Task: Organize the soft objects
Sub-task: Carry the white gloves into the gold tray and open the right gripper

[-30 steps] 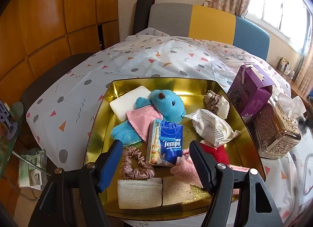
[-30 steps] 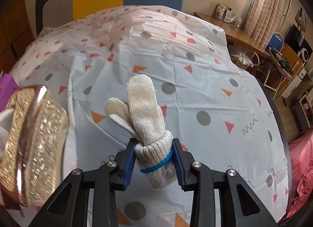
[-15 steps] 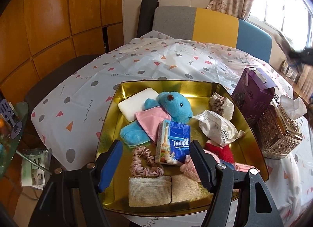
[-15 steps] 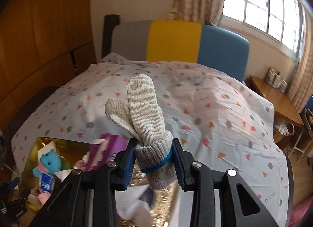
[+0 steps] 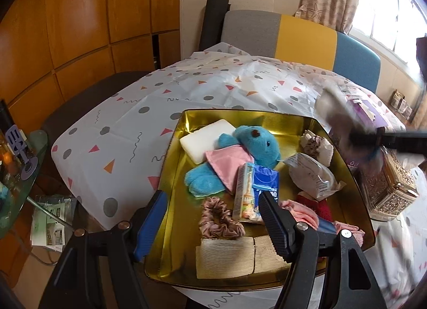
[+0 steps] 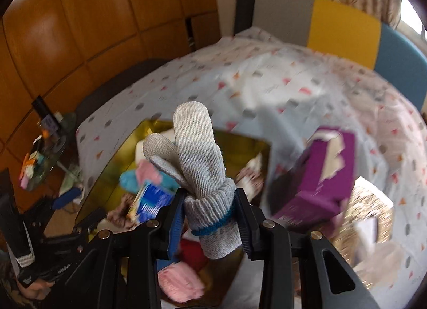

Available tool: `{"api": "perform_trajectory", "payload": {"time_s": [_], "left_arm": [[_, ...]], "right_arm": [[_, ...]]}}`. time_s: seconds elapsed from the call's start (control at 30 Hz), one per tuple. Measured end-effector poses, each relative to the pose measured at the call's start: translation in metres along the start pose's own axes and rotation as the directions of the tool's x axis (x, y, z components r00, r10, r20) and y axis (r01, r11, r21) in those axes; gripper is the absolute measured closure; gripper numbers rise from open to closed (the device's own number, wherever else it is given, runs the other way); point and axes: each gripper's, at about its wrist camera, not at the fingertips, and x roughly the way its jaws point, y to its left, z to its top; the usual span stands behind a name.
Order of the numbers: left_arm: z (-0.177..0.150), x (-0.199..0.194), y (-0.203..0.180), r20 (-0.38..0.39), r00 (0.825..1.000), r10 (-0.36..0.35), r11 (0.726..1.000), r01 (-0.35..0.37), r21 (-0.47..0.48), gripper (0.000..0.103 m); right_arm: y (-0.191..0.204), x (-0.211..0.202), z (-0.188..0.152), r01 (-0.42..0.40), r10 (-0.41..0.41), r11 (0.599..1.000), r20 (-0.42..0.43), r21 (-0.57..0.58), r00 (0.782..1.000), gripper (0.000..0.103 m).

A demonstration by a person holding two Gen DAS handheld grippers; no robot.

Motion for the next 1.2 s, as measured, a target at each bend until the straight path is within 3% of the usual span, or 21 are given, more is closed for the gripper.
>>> {"api": "perform_trajectory", "payload": {"time_s": [0.2,0.5,0.77,1.0,1.13,1.2], "left_arm": [[0.000,0.000,0.003,0.001,1.000,0.002,1.000,-0.002,-0.008,0.032],[-0.002,0.001,0.003,-0.005,1.000,0.004,1.000,-0.004,-0.012,0.032],[-0.002,0.002,0.006,-0.007,1.000,0.010,1.000,-0.010,-0.024,0.032],[-0.003,0.001,0.006,0.000,1.000,0.011,1.000,-0.011,-0.021,0.031],[-0.002,-0.002,0.002,0.005,1.000,0.010,1.000,-0.010,-0.015,0.031],[-0.001,-0.006,0.000,0.014,1.000,0.007,1.000,-0.007,-0.008,0.027]], "right_arm": [[0.021,0.039,-0.030,-0.021,0.019,1.000,-0.097,-0.023,0.995,0.068],[0.022,0.079,-0.032,0.131,-0.138,0.990,-0.153,-0.060,0.978,0.068],[0.016,0.056,-0.036,0.018,-0.022,0.999,-0.115,-0.035,0.993,0.058],[0.020,0.015,-0.057,-0.080,0.066,0.989,-0.117,-0.125,0.991,0.058],[0.033,0.024,-0.076,-0.065,0.031,0.978,-0.167,-0.201,0.985,0.059],[0.036,0.036,-0.080,-0.007,-0.027,0.977,-0.154,-0.214,0.988,0.067]]}}
